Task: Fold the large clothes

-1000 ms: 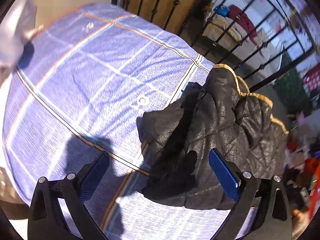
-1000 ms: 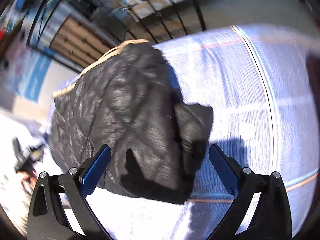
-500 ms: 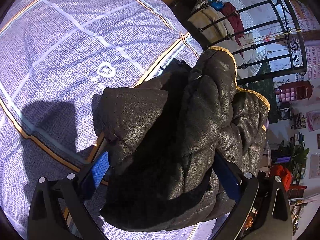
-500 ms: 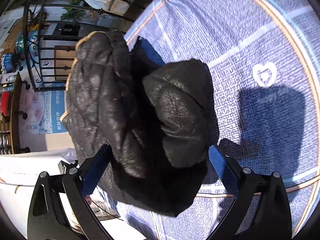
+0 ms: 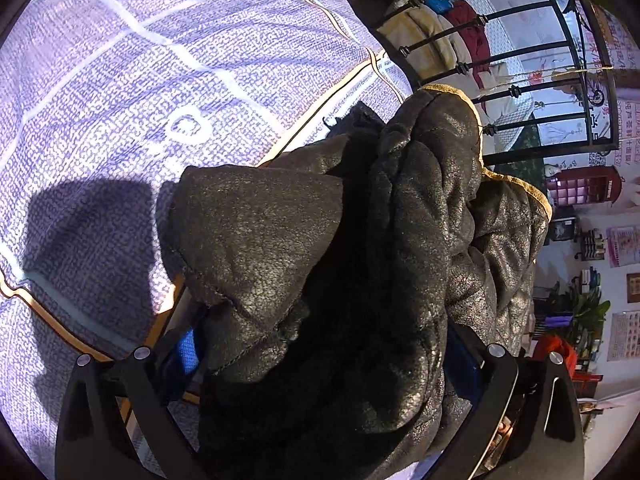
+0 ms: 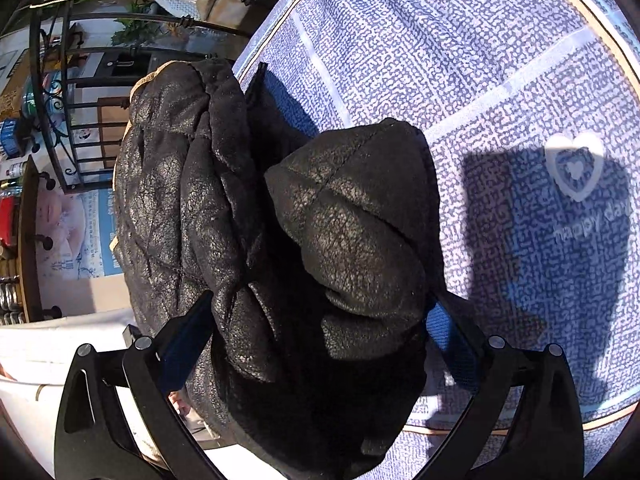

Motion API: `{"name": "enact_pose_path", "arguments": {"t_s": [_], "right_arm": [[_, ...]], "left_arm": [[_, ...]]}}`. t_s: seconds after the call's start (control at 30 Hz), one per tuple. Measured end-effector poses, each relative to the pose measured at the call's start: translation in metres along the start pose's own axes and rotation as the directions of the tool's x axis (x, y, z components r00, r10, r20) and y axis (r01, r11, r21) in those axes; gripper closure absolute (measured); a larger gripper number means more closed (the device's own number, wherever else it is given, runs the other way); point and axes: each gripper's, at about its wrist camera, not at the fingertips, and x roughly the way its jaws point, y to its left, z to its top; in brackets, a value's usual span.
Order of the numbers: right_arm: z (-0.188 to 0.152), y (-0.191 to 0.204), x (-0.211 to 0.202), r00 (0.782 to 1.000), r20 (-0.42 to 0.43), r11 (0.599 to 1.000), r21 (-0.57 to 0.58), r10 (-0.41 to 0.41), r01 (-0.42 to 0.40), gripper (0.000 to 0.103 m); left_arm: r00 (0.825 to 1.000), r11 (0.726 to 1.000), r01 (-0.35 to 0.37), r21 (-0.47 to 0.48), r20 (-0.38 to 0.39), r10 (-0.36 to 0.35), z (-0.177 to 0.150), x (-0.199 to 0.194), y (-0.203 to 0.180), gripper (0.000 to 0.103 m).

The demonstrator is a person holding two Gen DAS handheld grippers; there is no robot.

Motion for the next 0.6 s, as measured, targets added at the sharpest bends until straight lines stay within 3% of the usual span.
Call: {"name": "enact_pose_path", "arguments": {"t_s": [0.1, 0.17, 0.23, 0.3, 0.43, 0.6], "right_arm": [[-0.001, 0.007, 0.002, 0.999, 0.02, 0.999, -0.001, -0.032, 0.032, 0.008], [-0.003, 0.017, -0.002, 0.998, 0.042, 0.998, -0.025, -0.049, 0.05, 0.033], [-0.009, 0.032, -0.01, 0.995, 0.074, 0.994, -0.075, -0.072, 0.078, 0.05], [-0.016, 0.05, -0.02, 0.99, 0.094, 0.984, -0.136, -0.102, 0.115, 0.061], [-0.032, 0.082, -0.043, 0.983, 0.124, 0.96, -0.228, -0.139, 0.164, 0.071], [-0.079, 0.114, -0.091, 0.974, 0.169, 0.921, -0.334, -0.148, 0.198, 0.073]], "left_arm": [[1.0, 1.0, -0.003, 0.004, 0.03, 0.003, -0.002, -0.005, -0.007, 0.019], [0.999, 1.0, -0.01, 0.027, 0.047, 0.009, -0.006, -0.012, -0.014, 0.035], [0.998, 0.999, -0.02, 0.046, 0.062, 0.017, -0.009, -0.021, -0.02, 0.053], [0.997, 0.997, -0.034, 0.066, 0.078, 0.029, -0.013, -0.031, -0.028, 0.06], [0.991, 0.992, -0.063, 0.107, 0.121, 0.05, -0.029, -0.055, -0.05, 0.068], [0.984, 0.983, -0.115, 0.145, 0.148, 0.094, -0.072, -0.1, -0.068, 0.069]]}}
